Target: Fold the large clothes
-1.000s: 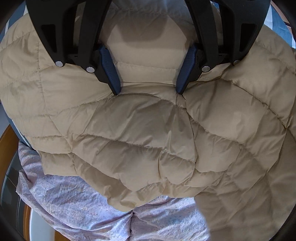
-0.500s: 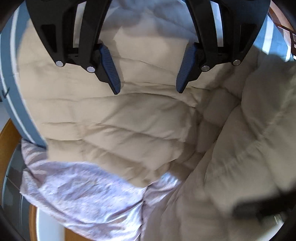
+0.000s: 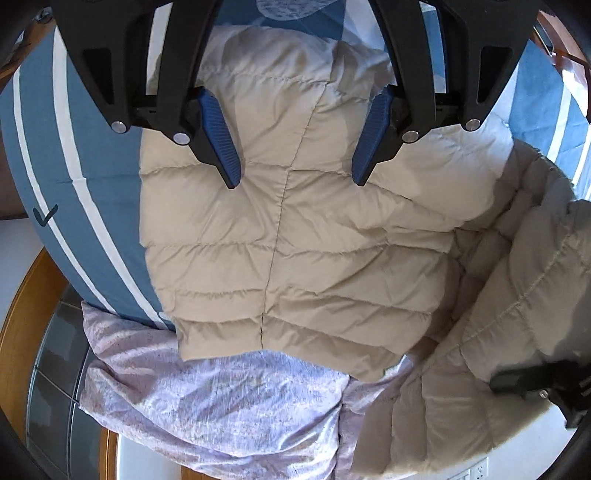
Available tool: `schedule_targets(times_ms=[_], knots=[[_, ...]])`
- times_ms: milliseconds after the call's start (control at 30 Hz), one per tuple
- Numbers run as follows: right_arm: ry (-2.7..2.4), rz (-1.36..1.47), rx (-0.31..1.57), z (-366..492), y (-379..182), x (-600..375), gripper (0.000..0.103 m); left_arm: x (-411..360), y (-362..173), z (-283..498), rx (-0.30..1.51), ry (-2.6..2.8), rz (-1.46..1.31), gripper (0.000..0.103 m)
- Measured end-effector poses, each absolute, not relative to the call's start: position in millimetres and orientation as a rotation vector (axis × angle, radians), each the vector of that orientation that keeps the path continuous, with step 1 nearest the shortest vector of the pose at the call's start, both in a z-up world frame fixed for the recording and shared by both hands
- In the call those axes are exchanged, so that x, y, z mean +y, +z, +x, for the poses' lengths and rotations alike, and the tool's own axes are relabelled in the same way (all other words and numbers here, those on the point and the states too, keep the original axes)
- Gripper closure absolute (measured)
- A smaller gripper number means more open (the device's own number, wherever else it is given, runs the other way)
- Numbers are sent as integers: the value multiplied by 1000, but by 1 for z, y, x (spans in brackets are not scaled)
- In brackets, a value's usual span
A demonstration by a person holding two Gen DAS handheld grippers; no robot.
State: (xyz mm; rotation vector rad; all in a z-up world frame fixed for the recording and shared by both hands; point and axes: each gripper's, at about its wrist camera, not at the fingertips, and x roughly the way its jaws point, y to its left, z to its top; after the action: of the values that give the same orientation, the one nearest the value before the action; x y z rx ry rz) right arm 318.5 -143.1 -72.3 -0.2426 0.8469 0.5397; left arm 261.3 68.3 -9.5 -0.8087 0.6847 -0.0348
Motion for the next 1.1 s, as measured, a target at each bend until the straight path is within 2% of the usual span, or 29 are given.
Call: schedule_targets(times_ms=[333, 533, 633, 733, 800, 867, 1100], knots=[[536, -182, 879, 333, -86, -152, 39, 25, -2, 278, 710, -162, -771, 84], [539, -143, 882, 333, -87, -156, 39, -1, -20, 300, 790, -197, -789, 82], [541, -140, 885, 332, -87, -156, 39, -3, -29, 307, 834, -201, -815, 75], [543, -141, 885, 333, -86, -155, 39, -1, -24, 305, 840, -197, -808, 63], [541, -140, 886, 333, -86, -155, 38, 2, -15, 301, 824, -195, -796, 48], [540, -139, 885, 332, -87, -155, 38, 6, -3, 293, 795, -177, -775, 39], [530, -132, 888, 330, -87, -155, 38, 25, 14, 270, 767, -93, -706, 38]])
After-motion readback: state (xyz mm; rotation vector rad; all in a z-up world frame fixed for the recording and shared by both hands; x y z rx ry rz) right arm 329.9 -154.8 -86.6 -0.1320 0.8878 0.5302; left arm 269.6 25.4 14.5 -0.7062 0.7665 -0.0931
